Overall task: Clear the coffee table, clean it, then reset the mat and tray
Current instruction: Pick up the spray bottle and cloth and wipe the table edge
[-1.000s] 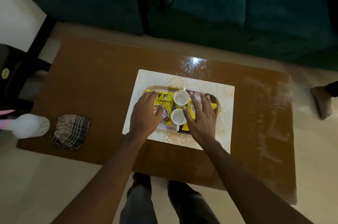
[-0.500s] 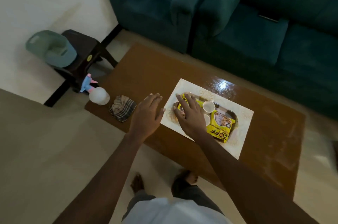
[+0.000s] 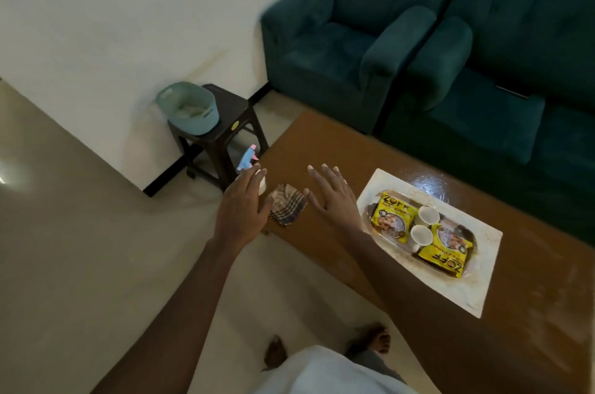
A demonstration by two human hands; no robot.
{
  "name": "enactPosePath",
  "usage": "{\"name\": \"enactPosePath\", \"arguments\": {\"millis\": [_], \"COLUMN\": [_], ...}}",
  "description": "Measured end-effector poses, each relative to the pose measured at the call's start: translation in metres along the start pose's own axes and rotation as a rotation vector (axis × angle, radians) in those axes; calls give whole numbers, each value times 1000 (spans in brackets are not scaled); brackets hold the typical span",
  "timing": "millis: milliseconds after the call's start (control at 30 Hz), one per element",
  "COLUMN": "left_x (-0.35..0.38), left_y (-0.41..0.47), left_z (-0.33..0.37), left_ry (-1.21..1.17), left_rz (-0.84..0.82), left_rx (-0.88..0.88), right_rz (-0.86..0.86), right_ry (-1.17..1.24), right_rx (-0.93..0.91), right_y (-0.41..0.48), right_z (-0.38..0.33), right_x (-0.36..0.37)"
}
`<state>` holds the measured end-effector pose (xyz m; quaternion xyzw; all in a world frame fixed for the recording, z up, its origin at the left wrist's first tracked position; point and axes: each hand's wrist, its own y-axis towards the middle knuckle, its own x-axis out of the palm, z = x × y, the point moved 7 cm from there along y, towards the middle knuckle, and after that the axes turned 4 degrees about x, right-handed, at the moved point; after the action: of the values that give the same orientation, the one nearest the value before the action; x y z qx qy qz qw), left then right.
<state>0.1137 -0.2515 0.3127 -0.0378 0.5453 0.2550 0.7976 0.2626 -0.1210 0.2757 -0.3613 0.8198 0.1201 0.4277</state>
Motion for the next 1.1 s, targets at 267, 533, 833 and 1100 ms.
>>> {"name": "enactPosePath", "arguments": {"millis": [267,533,833,1100], "left_x": [-47,-50,-37,-31], "left_y": [-6,27,72,117], "left_z": [-62,-97,-135,-158], "left_ry": [20,-2,-60,-52], "left_rz": [24,24,-13,-52], "left_rx": [-39,-85,-153,33], "right_rz": [20,14,-27,22], "right_ry": [-48,-85,-117,-110], "right_rx": [1,26,1,55], "right_y": [14,62,121,159], "right_z": [-74,-83,-87,-94], "right_x": [33,54,61,60]}}
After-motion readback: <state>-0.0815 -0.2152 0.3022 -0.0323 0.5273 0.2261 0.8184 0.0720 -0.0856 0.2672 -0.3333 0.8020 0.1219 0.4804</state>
